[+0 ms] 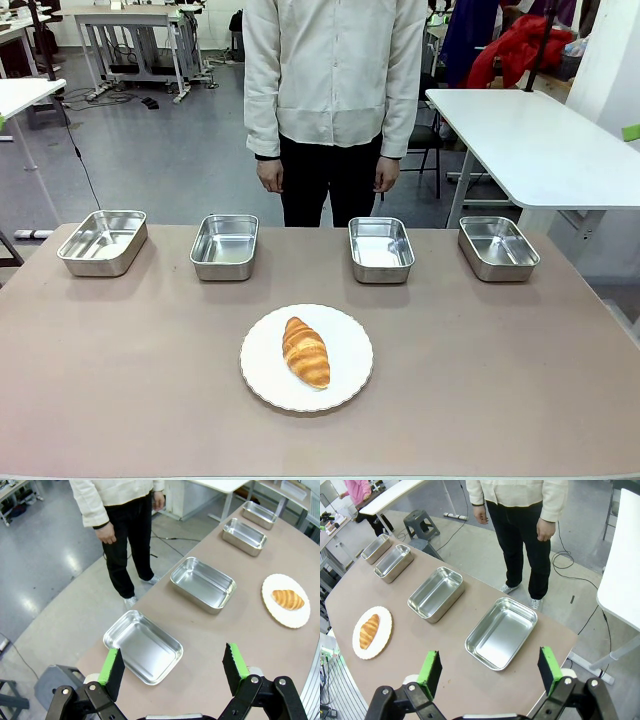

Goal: Place the bread in the container.
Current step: Place the Butter Roll into the Airtight Container indicated by the human.

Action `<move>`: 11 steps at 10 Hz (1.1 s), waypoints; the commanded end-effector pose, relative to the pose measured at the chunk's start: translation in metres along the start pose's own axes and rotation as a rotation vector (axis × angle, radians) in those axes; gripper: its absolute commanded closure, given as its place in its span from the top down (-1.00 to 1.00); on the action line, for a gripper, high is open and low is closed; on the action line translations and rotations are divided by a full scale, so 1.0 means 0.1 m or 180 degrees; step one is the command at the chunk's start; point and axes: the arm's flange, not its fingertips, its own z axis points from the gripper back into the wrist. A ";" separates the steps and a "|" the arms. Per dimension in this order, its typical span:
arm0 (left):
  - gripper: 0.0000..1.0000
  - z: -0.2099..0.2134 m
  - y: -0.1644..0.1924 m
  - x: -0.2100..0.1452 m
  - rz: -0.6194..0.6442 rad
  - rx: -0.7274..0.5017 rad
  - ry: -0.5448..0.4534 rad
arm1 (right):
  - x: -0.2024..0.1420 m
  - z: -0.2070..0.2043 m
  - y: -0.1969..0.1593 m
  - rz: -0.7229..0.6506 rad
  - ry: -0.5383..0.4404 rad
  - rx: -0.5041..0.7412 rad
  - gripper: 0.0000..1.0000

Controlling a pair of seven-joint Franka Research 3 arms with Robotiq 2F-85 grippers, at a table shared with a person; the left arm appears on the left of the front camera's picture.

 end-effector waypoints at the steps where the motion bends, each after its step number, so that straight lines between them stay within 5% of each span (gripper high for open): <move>1: 1.00 0.01 -0.01 -0.01 -0.0027 -0.0017 -0.0008 | 0.01 0.00 0.01 0.0005 -0.0008 0.0003 1.00; 11: 1.00 0.01 -0.01 -0.01 -0.0027 -0.0017 -0.0008 | 0.01 0.00 0.01 0.0005 -0.0008 0.0003 1.00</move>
